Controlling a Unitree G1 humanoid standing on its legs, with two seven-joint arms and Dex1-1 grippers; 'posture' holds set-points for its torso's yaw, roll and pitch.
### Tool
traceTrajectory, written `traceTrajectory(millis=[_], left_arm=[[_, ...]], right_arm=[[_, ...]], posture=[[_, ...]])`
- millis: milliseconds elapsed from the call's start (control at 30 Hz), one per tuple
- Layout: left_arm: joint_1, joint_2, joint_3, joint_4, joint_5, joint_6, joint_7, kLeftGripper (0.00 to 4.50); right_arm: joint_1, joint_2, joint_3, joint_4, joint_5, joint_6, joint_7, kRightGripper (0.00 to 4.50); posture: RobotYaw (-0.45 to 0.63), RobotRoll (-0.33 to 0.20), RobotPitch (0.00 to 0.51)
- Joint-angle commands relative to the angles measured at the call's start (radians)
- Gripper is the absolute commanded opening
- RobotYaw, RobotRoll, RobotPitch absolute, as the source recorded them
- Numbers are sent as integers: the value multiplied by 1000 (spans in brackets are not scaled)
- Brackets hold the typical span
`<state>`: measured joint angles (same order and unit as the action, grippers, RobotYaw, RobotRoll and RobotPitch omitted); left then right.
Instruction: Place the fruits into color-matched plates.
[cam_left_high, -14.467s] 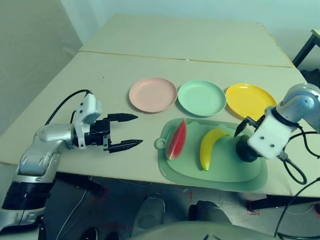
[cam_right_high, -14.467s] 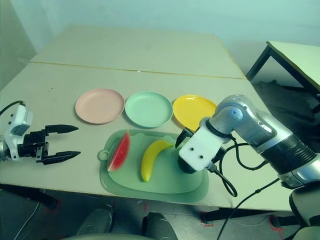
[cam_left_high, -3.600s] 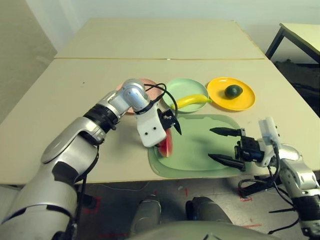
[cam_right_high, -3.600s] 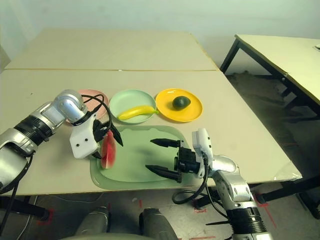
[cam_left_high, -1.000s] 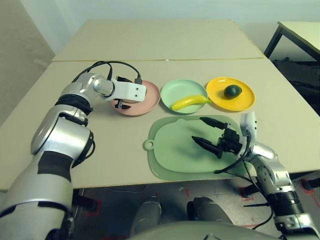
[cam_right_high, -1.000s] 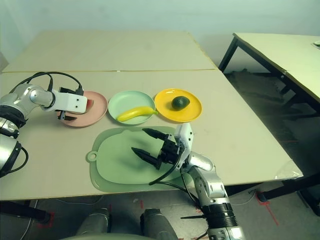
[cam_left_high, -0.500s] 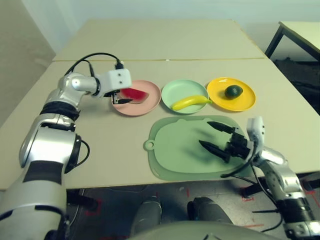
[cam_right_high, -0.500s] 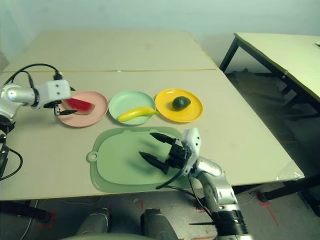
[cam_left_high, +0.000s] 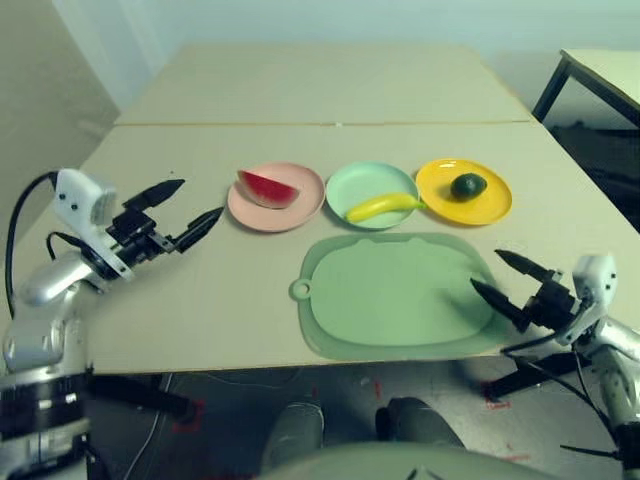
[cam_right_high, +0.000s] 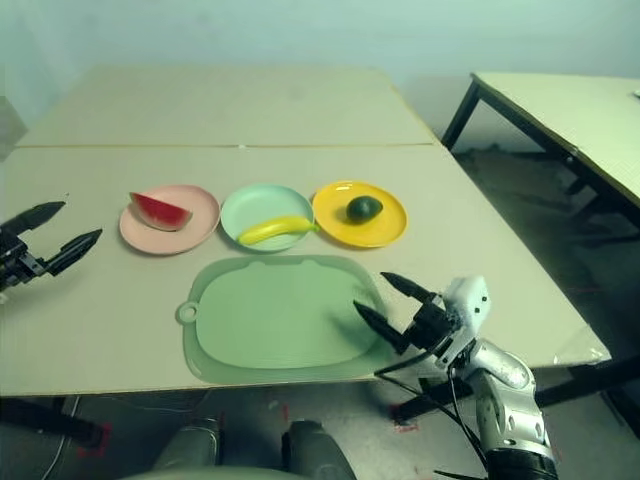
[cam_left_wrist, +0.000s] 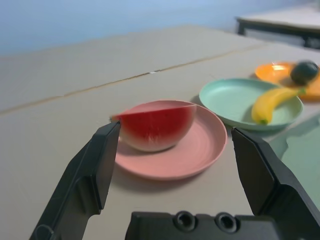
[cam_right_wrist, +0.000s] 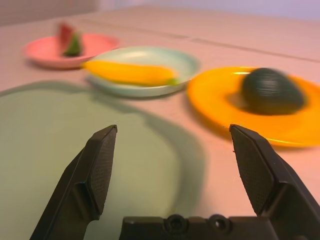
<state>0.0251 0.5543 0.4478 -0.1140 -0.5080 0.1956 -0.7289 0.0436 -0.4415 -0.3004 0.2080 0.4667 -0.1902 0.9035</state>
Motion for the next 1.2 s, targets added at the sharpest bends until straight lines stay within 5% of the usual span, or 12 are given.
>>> traceTrajectory(millis=[33,533,1200], left_arm=[[9,-57,-10,66,37,-42,67,4489],[92,-242,-119,139,215,-194,275,4489],[115,-132,-94,22,218,-96,322,4489]], right_arm=[[0,42,-32,16,-31,-55,-102,4500],[-13,129,-73,145,-127,-182,-411,4500],[-19,58,-130,185,-33,-154,-334,4500]], posture=[[102,0,94],[46,0,105],[110,0,131]])
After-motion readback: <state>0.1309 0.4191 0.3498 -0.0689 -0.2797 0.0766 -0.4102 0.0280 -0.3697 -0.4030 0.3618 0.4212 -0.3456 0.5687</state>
